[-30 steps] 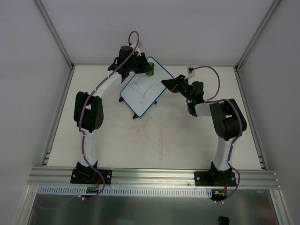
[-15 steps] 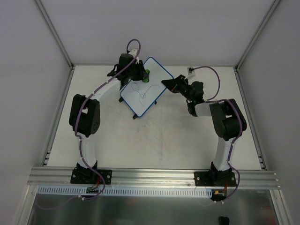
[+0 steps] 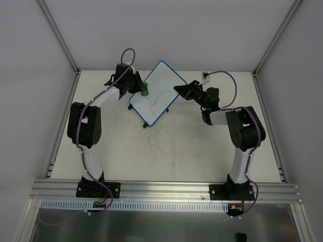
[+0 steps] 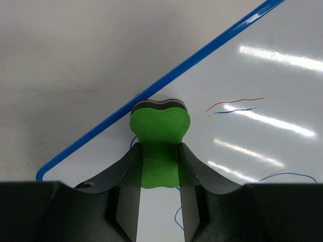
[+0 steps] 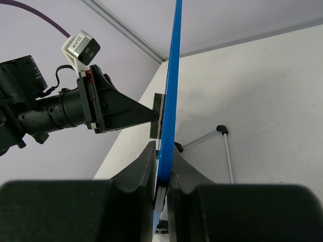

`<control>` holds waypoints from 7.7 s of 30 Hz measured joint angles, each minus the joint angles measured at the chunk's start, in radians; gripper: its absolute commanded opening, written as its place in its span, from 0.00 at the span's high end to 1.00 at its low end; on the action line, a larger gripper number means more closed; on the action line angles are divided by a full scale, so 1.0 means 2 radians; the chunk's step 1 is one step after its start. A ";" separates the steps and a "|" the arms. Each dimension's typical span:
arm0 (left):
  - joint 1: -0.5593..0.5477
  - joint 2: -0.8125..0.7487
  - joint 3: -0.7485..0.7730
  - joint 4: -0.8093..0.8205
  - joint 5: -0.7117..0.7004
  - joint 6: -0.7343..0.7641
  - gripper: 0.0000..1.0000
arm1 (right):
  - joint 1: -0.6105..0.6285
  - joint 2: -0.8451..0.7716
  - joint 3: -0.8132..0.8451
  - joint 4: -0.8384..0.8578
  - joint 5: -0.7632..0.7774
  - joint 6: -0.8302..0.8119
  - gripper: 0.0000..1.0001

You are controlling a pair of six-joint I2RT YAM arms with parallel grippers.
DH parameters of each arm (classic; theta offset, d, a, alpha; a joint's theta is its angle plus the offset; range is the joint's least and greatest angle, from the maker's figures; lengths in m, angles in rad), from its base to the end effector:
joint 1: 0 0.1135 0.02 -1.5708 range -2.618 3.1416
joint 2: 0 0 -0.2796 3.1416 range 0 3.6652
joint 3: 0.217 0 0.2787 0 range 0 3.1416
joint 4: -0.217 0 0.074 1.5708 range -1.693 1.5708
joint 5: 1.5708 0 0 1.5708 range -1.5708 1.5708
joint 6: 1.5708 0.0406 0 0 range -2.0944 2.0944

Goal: Erase the whiteboard

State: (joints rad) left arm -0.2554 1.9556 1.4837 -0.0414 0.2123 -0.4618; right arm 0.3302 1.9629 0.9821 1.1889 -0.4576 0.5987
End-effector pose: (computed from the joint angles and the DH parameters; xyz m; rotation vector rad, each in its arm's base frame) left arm 0.4755 -0.1330 0.2466 -0.0877 2.1371 -0.6507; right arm 0.4068 0.1584 0.2019 -0.2133 1.4566 1.0762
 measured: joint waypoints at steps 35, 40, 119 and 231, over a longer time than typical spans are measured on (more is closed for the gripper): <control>0.002 0.026 0.049 -0.048 0.009 -0.034 1.00 | 0.000 0.000 0.000 0.001 0.000 -0.001 1.00; 0.020 0.005 -0.014 -0.047 -0.003 -0.061 1.00 | 0.000 0.000 0.000 0.001 0.000 -0.001 1.00; -0.086 -0.120 -0.236 0.101 -0.058 -0.107 1.00 | -0.005 0.000 0.000 -0.002 -0.008 0.002 1.00; -0.122 -0.037 -0.018 -0.037 -0.151 0.034 1.00 | -0.010 0.000 -0.006 0.015 -0.013 0.007 1.00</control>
State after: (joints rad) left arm -0.4992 1.8809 1.4471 -0.1162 -0.0891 -0.3943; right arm 0.3092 1.9629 0.9703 1.2186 -0.4835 0.6132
